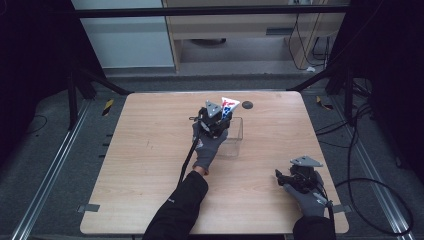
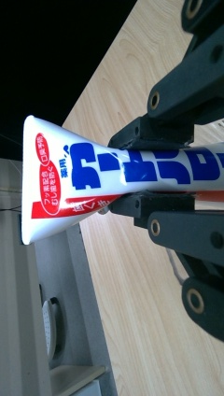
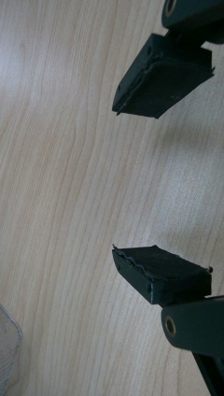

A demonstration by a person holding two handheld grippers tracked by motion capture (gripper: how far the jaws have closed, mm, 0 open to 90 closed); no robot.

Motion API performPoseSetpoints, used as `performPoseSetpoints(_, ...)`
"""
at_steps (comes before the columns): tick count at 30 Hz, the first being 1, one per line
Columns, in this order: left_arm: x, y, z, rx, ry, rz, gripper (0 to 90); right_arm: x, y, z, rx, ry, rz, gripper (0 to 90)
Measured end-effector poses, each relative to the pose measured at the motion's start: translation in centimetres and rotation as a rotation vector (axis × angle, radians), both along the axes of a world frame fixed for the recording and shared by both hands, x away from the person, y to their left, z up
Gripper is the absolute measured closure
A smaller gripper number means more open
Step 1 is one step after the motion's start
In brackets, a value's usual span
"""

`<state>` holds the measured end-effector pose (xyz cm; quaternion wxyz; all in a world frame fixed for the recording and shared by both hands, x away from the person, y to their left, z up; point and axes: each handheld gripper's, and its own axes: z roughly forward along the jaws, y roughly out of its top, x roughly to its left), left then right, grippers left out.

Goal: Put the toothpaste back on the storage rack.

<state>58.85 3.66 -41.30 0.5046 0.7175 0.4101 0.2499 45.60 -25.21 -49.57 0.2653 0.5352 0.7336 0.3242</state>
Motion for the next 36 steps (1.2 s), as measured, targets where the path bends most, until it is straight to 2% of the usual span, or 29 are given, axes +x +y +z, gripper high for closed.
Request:
performPoseSetpoints(14,-0.4,0.4,-1.1,0.009,0.003,0.001,70.7,0.0,0.0,-0.1,-0.004,0.005,0.004,24.4)
performPoseSetpoints(18,-0.7,0.4,-1.4,0.035,-0.007,0.002,70.6,0.1,0.0,-0.1,-0.006,0.004,0.004,24.4)
performPoseSetpoints(26,-1.1,0.3,-2.2,0.034,-0.010,-0.013,70.3,0.1,0.0,-0.1,-0.006,0.004,0.003,24.4)
performPoseSetpoints(36,-1.3,0.2,-2.1,0.046,0.019,-0.029,68.7,0.0,0.0,-0.1,-0.002,0.003,0.001,24.2)
